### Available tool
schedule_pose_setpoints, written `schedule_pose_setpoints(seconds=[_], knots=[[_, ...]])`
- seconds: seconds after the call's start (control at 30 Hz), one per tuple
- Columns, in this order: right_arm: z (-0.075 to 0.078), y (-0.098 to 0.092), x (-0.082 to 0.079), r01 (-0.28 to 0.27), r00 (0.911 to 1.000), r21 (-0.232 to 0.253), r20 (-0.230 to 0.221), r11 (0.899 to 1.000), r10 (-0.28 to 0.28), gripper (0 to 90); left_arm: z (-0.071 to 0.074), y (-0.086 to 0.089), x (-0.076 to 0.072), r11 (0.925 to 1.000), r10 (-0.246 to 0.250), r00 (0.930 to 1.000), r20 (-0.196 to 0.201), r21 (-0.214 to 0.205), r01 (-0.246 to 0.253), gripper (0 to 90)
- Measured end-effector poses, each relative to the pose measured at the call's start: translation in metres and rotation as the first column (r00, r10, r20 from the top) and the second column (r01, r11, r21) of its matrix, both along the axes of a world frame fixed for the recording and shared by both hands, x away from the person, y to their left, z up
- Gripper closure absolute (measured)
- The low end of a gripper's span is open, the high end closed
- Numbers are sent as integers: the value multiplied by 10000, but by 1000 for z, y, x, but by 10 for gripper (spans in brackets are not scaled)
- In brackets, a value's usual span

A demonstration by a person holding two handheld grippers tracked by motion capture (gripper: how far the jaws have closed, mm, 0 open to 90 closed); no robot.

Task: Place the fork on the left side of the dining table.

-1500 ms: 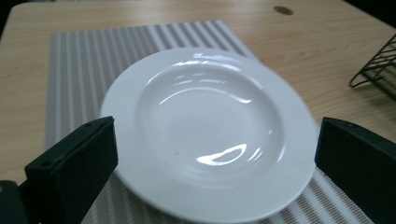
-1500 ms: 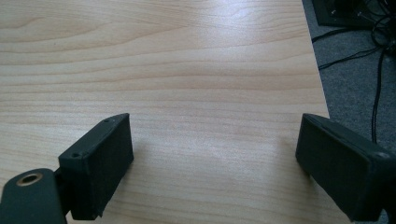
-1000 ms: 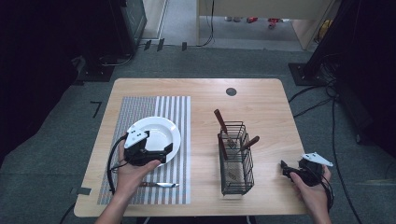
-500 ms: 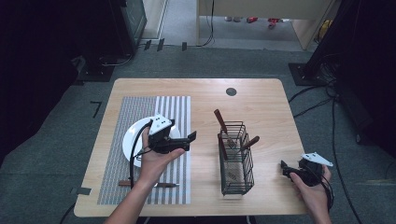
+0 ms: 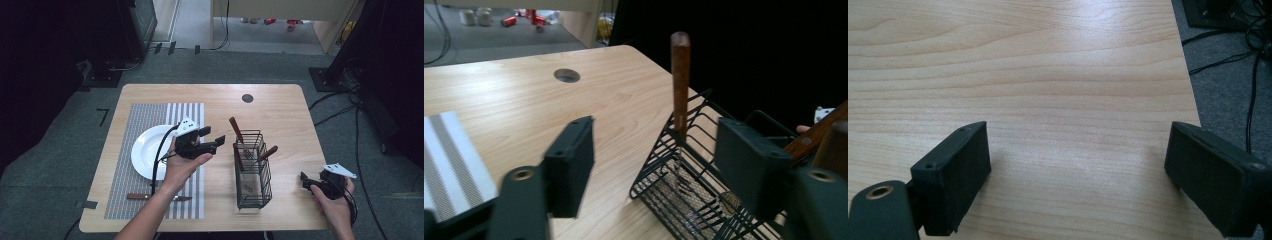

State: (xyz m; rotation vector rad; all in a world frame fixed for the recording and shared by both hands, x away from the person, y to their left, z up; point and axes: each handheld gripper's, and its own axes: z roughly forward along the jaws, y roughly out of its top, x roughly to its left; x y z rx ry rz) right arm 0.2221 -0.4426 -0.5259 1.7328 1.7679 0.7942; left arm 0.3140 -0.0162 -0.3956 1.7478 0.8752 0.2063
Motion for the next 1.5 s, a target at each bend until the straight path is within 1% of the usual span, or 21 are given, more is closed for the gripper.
schedule_pose_setpoints(seconds=[0.07, 0.2, 0.43, 0.5, 0.57, 0.63, 0.67, 0.73, 0.77, 0.87, 0.9, 0.93, 0.97, 1.0, 1.03, 1.07, 1.17, 1.23, 1.33, 1.4, 1.5], knots=[[0, 0, 0, -3, 10000, -5, 3, 10000, 3, 106, 1, -4, 3, 9998, 117, 9999, -3, 190, -117, 371], [0, 0, 0, -2, 10000, -4, 3, 10000, 2, 106, 3, -12, 8, 9998, -43, 9998, -206, 207, 47, 390], [0, 0, 0, -11, 10000, -10, 5, 10000, 11, 106, 6, -21, 18, 9997, -249, 9984, -515, -39, 247, 426], [0, 0, 0, -12, 10000, -10, 8, 10000, 12, 106, 8, -26, 21, 9989, -409, 9975, -576, -247, 395, 440], [0, 0, 0, -15, 10000, -13, 9, 10000, 15, 106, 10, -30, 23, 9989, -384, 9975, -601, -281, 368, 457], [0, 0, 0, -13, 10000, -12, 6, 10000, 13, 106, 11, -33, 26, 9982, -395, 9970, -673, -469, 364, 471], [0, 0, 0, -12, 10000, -11, 6, 10000, 12, 106, 11, -33, 26, 9982, -395, 9970, -673, -469, 364, 479], [0, 0, 0, -12, 10000, -10, 6, 10000, 12, 106, 13, -36, 28, 9985, -338, 9970, -701, -463, 306, 508], [0, 0, 0, -19, 10000, -14, 4, 10000, 19, 106, 13, -39, 30, 9994, -162, 9972, -736, -307, 140, 518], [0, 0, 0, -9, 10000, -6, 5, 10000, 9, 106, 13, -42, 32, 9998, -73, 9967, -808, -200, 57, 566], [0, 0, 0, -11, 10000, -8, 5, 10000, 11, 106, 12, -43, 33, 9999, -16, 9967, -815, -171, 2, 598], [0, 0, 0, -11, 10000, -8, 5, 10000, 11, 106, 12, -43, 34, 9999, 17, 9965, -831, -138, -29, 598], [0, 0, 0, -24, 10000, -9, 4, 10000, 24, 106, 11, -43, 35, 9999, 14, 9966, -819, -133, -25, 641], [0, 0, 0, -42, 10000, -11, 3, 10000, 43, 106, 11, -43, 35, 9995, -157, 9960, -884, -270, 134, 677], [0, 0, 0, -57, 10000, -7, 0, 10000, 57, 106, 12, -43, 34, 9988, -363, 9955, -880, -366, 332, 779], [0, 0, 0, -57, 10000, -7, 0, 10000, 57, 106, 12, -43, 34, 9988, -363, 9955, -880, -366, 332, 802], [0, 0, 0, -63, 10000, -8, 1, 10000, 63, 106, 15, -42, 33, 9975, -513, 9951, -843, -522, 470, 818], [0, 0, 0, -64, 10000, -9, 2, 10000, 64, 106, 18, -41, 31, 9976, -519, 9959, -743, -487, 483, 820], [0, 0, 0, -64, 10000, -9, 2, 10000, 64, 106, 22, -38, 29, 9972, -525, 9964, -664, -567, 488, 821], [0, 0, 0, -59, 10000, -6, -2, 10000, 59, 106, 29, -34, 25, 9960, -628, 9970, -446, -664, 598, 822], [0, 0, 0, -55, 10000, -3, -2, 10000, 55, 106, 34, -31, 22, 9951, -593, 9978, -309, -808, 566, 822]])
